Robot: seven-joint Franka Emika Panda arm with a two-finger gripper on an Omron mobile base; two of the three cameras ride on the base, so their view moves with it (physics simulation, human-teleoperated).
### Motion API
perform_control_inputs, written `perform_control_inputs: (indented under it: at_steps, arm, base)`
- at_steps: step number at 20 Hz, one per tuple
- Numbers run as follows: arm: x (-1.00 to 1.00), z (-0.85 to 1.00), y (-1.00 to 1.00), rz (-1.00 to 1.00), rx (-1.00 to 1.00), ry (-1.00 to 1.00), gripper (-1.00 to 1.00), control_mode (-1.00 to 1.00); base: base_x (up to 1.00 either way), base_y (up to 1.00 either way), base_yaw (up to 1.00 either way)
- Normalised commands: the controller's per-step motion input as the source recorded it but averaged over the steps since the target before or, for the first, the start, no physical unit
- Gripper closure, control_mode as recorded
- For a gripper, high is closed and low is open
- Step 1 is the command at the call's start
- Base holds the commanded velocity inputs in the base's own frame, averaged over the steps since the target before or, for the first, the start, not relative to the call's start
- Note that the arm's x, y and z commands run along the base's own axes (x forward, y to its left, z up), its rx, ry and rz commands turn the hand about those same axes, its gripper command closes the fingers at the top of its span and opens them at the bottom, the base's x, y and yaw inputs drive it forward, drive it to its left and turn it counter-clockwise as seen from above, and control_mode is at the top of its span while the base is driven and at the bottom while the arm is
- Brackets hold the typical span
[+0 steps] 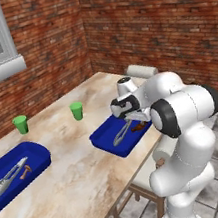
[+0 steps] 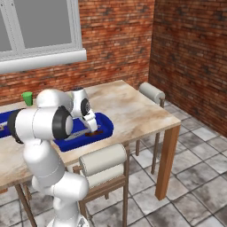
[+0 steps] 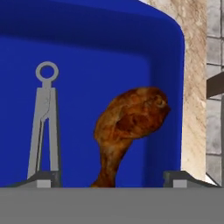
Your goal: Gather the mushroom and lime from the fridge and place them on a tray on the dining counter. Then gather the chicken drumstick and fish from the fridge and place them on the other tray.
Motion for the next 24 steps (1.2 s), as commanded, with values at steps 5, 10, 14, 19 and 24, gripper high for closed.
perform_control_inputs:
  at_steps: [5, 10, 14, 19, 24]
  arm:
    - [0.00, 0.09, 0.01, 0.00, 0.04, 0.00, -1.00, -1.00]
    - [-0.40, 0.50, 0.06, 0.00, 0.04, 0.01, -1.00, -1.00]
    - [-0.99, 0.38, 0.00, 0.02, 0.00, 0.00, -1.00, -1.00]
    - [-1.00, 0.37, 0.00, 0.10, -0.01, 0.00, -1.00, -1.00]
    - [-0.84, 0.49, 0.00, 0.17, 0.00, 0.02, -1.00, -1.00]
  base:
    - [0.00, 0.00, 0.00]
    - [0.00, 0.00, 0.00]
    - [0.00, 0.00, 0.00]
    - [0.00, 0.00, 0.00]
    - [0.00, 0.00, 0.00]
